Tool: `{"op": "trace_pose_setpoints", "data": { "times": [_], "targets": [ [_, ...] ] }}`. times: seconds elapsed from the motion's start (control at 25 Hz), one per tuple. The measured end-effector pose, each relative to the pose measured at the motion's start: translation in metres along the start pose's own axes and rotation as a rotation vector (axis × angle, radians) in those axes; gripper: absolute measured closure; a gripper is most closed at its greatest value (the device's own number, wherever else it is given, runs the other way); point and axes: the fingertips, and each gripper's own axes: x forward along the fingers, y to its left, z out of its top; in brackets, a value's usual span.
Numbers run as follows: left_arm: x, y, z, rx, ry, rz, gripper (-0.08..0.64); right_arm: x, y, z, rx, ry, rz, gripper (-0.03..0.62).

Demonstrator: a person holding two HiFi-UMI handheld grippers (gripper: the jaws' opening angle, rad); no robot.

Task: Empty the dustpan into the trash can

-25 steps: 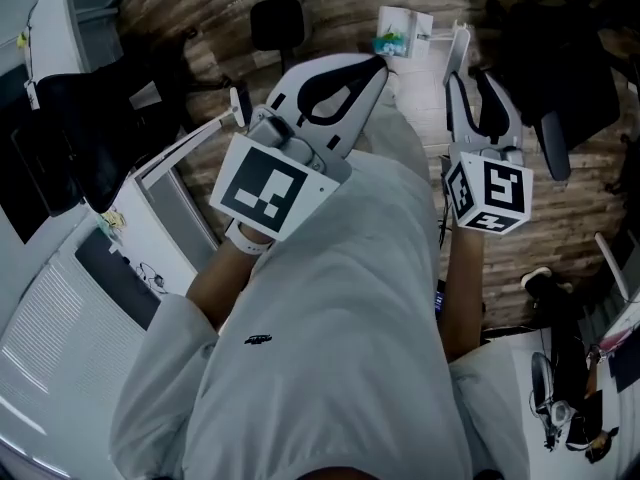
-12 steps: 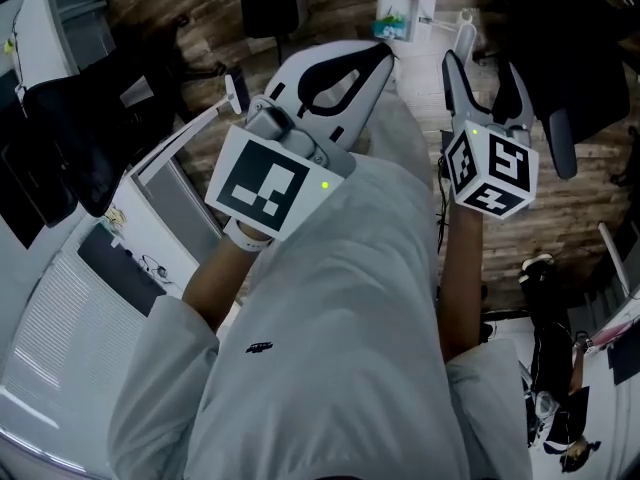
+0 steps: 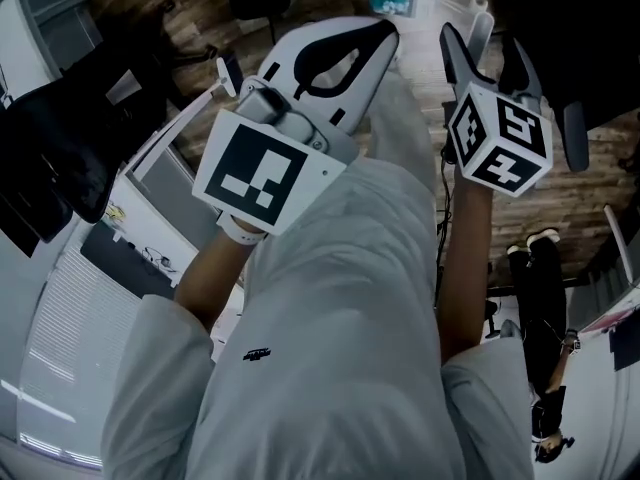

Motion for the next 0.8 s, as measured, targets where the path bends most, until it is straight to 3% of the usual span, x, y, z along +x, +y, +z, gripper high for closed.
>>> {"op": "trace_pose_setpoints", "data": {
  "times": [0.8],
  "targets": [
    [0.061, 0.025, -0.042, -0.065, 0.068, -0.068, 0.554, 0.063, -0.03, -0.033, 0.06, 0.199, -0.051, 0.25]
  ]
}}
